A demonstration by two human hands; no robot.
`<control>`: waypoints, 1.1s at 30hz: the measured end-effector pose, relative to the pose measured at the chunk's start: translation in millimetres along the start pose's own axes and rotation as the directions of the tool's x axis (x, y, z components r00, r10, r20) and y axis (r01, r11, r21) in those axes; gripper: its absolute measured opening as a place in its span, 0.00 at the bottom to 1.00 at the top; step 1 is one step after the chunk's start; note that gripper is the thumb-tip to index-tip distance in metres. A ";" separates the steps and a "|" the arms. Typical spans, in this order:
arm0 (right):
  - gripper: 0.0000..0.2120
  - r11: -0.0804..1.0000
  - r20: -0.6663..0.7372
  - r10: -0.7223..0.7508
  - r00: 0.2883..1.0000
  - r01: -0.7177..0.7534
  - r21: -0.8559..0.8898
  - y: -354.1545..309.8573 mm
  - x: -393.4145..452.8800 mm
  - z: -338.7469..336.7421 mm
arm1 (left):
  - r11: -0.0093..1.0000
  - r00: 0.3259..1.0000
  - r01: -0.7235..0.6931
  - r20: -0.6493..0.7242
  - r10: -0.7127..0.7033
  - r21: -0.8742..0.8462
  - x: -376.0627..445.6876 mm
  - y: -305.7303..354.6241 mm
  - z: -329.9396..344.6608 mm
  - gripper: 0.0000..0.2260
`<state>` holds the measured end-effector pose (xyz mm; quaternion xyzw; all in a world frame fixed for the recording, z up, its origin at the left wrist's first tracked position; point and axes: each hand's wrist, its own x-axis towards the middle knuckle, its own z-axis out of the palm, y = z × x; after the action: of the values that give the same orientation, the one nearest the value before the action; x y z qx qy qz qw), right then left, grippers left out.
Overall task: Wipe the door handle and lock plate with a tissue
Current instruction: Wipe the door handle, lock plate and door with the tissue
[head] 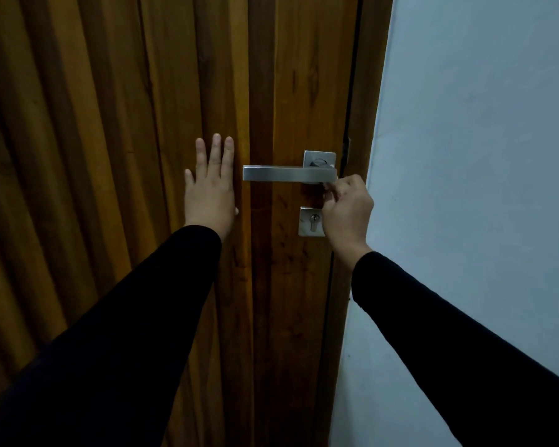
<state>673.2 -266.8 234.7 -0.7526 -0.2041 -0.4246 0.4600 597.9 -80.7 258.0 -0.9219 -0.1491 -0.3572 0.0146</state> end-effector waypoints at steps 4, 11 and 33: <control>0.09 0.998 0.103 0.000 0.995 -0.006 0.060 -7.8 -14.5 8.8 | 1.000 1.000 -0.009 -0.013 0.009 0.026 -0.3 0.0 0.6 0.51; 0.09 0.997 -0.050 0.044 0.998 -0.041 0.067 -20.9 -19.9 8.4 | 0.999 1.000 -0.029 -0.007 0.030 0.019 0.3 -3.0 1.8 0.50; 0.05 0.820 0.266 -0.430 0.863 0.496 -0.286 -16.2 -56.1 51.6 | 0.999 0.999 -0.024 -0.022 0.025 0.031 2.9 -3.8 4.8 0.50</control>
<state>654.0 -209.5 185.6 -0.7854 -0.3468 -0.4794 0.1820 602.0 -75.7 256.0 -0.9193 -0.1433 -0.3649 0.0349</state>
